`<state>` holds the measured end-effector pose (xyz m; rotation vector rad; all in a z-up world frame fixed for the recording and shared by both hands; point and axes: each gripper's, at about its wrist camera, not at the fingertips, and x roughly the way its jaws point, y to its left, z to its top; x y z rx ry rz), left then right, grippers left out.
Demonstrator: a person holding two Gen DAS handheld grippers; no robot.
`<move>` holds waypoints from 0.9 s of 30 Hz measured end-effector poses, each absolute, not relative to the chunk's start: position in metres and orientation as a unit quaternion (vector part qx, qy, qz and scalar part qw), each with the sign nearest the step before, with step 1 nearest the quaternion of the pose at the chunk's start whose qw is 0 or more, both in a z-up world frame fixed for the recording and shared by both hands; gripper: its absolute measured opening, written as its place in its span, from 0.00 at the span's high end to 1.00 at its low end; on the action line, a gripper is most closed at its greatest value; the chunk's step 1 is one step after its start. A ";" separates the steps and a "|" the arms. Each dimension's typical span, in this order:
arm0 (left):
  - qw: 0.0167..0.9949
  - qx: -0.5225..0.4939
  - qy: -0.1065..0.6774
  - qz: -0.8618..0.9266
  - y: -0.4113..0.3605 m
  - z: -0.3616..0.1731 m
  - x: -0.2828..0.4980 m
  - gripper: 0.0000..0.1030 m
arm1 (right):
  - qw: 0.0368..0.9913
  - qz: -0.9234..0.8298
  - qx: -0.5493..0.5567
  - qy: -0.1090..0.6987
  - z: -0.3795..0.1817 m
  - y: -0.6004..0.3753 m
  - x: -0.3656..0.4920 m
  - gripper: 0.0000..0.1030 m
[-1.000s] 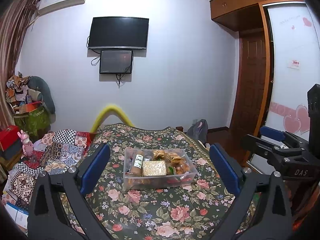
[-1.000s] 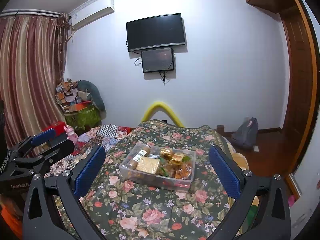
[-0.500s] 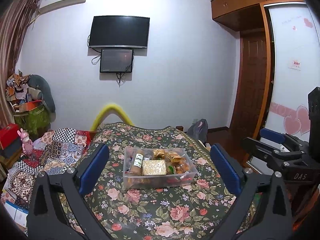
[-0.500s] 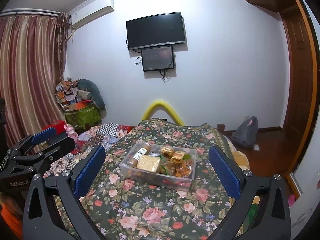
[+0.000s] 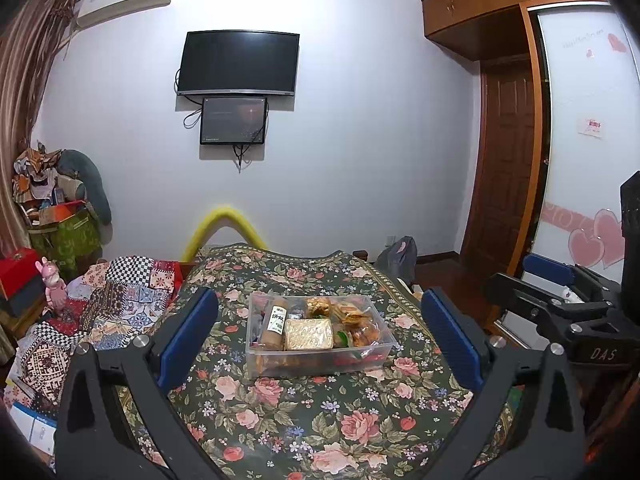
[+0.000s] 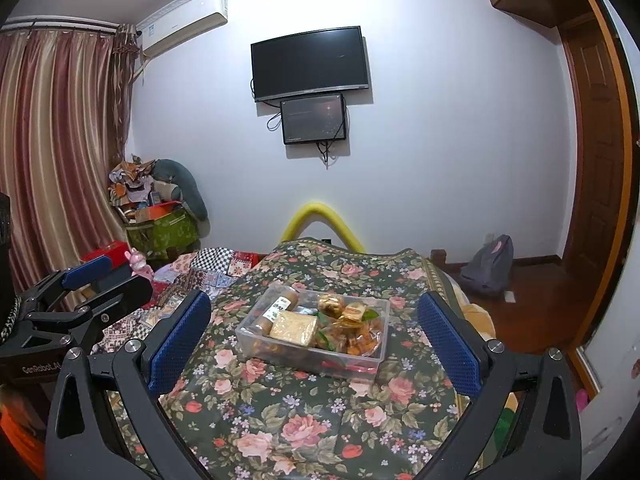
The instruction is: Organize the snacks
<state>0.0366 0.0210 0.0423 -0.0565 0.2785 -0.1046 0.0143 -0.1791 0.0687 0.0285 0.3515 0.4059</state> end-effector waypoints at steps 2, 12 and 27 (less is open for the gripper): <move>0.989 -0.028 0.138 -0.054 0.021 0.042 0.037 0.00 | 0.964 0.200 0.014 0.174 0.069 -0.180 0.015 0.00; 0.988 -0.021 0.140 -0.061 0.019 0.041 0.038 0.00 | 0.965 0.197 0.014 0.174 0.069 -0.179 0.014 0.00; 0.987 -0.021 0.146 -0.068 0.018 0.038 0.038 0.00 | 0.965 0.192 0.016 0.177 0.067 -0.179 0.013 0.00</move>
